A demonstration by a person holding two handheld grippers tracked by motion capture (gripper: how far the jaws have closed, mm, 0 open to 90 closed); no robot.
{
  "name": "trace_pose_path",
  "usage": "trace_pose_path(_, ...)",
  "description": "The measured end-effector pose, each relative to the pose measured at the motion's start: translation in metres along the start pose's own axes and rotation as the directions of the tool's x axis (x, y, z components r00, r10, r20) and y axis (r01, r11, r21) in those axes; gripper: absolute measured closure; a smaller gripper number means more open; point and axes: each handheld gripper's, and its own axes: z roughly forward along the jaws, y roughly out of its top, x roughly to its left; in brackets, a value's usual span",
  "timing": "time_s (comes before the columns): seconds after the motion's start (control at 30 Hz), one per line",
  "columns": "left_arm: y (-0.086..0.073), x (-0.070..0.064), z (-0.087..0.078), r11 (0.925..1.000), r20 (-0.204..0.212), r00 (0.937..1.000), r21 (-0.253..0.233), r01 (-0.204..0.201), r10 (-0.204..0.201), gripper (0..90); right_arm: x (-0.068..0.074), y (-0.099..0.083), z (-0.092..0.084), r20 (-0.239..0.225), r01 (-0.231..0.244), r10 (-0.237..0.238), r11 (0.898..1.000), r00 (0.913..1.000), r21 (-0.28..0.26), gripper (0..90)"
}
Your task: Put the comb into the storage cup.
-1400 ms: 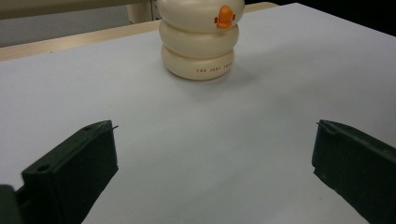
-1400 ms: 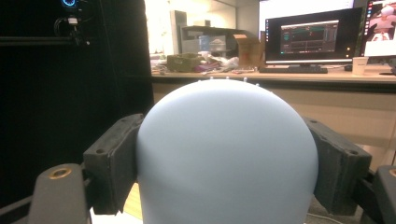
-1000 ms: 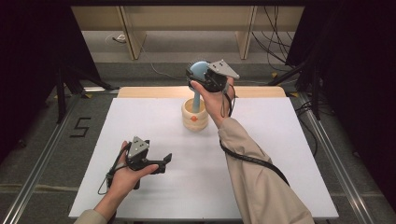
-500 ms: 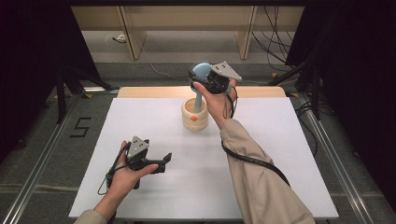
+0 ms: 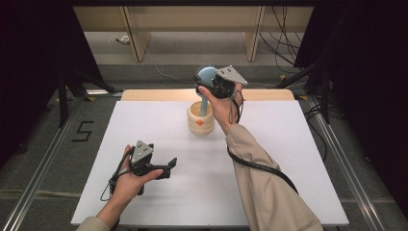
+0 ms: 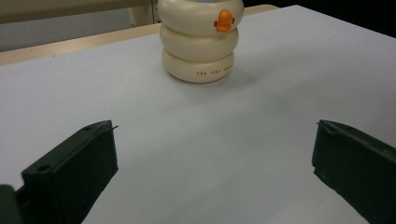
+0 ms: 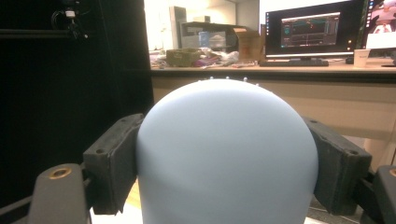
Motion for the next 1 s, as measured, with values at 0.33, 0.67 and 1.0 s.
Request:
trace_pose_path(0.33, -0.0020, -0.0017, 0.0018, 1.0000, 0.007, 1.0000, 0.008, 0.000, 0.000, 0.0, -0.0006, -0.0044, 0.0011, 0.007, 0.004, -0.004, 1.000, 1.0000, 0.009, 21.5)
trace_pose_path(0.67, -0.0021, -0.0021, 0.0023, 1.0000, 0.010, 0.9999, 0.009, -0.002, 0.002, 0.0, -0.0020, -0.0066, 0.0036, 0.014, 0.006, -0.006, 1.000, 0.9999, 0.010, 21.5)
trace_pose_path(1.0, -0.0023, -0.0024, 0.0024, 0.9999, 0.011, 0.9999, 0.012, -0.003, 0.003, 0.0, -0.0012, -0.0097, 0.0054, 0.016, 0.015, -0.015, 1.000, 0.9998, 0.017, 21.5)
